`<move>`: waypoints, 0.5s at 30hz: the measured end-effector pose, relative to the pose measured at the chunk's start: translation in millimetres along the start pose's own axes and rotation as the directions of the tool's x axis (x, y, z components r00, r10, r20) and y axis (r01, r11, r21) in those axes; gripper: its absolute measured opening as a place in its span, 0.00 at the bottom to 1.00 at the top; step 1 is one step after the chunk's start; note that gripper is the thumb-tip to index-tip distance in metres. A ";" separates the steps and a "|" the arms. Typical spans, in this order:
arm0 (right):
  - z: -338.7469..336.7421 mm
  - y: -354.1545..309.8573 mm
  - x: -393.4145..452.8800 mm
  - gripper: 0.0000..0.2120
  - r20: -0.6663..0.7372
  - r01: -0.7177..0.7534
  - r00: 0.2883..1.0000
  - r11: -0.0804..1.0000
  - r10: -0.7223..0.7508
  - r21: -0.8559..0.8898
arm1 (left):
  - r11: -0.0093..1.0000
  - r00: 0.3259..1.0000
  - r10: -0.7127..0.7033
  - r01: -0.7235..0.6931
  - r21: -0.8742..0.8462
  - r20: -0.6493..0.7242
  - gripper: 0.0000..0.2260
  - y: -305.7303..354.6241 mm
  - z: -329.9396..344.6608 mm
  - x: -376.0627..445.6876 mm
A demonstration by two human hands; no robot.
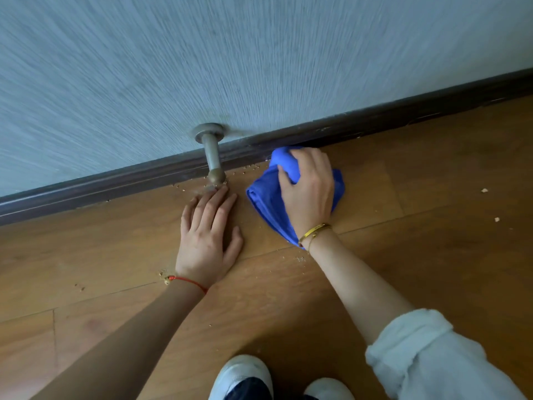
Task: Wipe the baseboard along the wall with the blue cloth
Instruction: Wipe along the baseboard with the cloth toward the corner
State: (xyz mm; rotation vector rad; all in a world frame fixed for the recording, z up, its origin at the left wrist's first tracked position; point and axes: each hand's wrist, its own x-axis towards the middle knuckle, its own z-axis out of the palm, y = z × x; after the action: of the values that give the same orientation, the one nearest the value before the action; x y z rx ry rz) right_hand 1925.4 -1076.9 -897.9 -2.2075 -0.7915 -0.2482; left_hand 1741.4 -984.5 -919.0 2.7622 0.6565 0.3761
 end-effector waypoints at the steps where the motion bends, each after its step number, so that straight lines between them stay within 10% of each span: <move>1: 3.2 -6.5 -1.8 0.07 0.037 0.051 0.998 0.999 -0.051 0.006 | 1.000 1.000 0.003 -0.003 0.000 0.001 0.24 0.1 0.1 0.2; 10: -9.8 12.9 3.4 0.08 0.047 0.026 0.999 0.999 -0.025 -0.026 | 1.000 1.000 -0.002 0.002 0.000 0.004 0.24 0.1 -2.2 0.7; 15: 7.1 -20.3 -5.0 0.11 0.201 0.304 0.933 0.953 -0.299 0.007 | 1.000 1.000 -0.004 0.004 0.000 0.020 0.24 -1.4 -1.8 0.4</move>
State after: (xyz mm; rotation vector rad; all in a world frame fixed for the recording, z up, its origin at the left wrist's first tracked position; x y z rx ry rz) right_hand 1908.6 -1063.6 -892.7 -2.1499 -1.2491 -0.1868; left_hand 1740.5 -982.7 -917.7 2.7607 0.6571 0.3470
